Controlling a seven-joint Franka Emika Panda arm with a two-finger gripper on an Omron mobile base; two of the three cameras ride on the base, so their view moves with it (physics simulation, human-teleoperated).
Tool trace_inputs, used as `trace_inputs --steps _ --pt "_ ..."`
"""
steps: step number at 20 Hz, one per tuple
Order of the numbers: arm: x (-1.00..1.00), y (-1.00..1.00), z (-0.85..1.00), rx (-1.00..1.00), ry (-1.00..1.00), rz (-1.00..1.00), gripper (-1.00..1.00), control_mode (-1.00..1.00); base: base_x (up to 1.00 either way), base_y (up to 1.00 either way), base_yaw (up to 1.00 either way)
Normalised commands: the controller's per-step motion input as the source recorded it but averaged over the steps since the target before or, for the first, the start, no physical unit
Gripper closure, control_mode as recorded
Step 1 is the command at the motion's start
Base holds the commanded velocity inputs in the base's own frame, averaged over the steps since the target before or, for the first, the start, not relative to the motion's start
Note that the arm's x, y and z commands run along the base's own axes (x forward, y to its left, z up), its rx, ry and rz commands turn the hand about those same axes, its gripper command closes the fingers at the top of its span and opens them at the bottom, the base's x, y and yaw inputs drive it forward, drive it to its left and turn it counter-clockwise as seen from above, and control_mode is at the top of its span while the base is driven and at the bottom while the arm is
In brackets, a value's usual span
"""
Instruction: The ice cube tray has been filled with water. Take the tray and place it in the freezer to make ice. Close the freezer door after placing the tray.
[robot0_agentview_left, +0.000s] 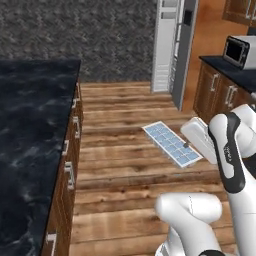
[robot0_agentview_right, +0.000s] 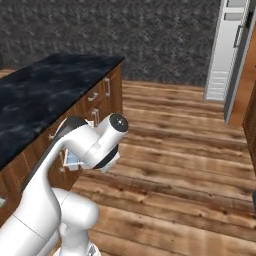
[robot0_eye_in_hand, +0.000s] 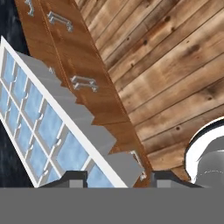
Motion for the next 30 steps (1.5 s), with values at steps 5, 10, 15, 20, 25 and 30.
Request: trace_inputs --steps 5,10,15,20,25,30 --pt "0.00 0.00 0.00 0.00 0.00 0.00 1.00 1.00 1.00 -0.32 -0.28" --pt "0.00 0.00 0.00 0.00 0.00 0.00 1.00 1.00 1.00 -0.15 -0.24" --pt "0.00 0.00 0.00 0.00 0.00 0.00 1.00 1.00 1.00 -0.15 -0.24" --pt "0.00 0.00 0.00 0.00 0.00 0.00 1.00 1.00 1.00 -0.18 -0.24" --pt "0.00 0.00 0.00 0.00 0.00 0.00 1.00 1.00 1.00 -0.26 -0.24" --pt "0.00 0.00 0.00 0.00 0.00 0.00 1.00 1.00 1.00 -0.24 -0.23"
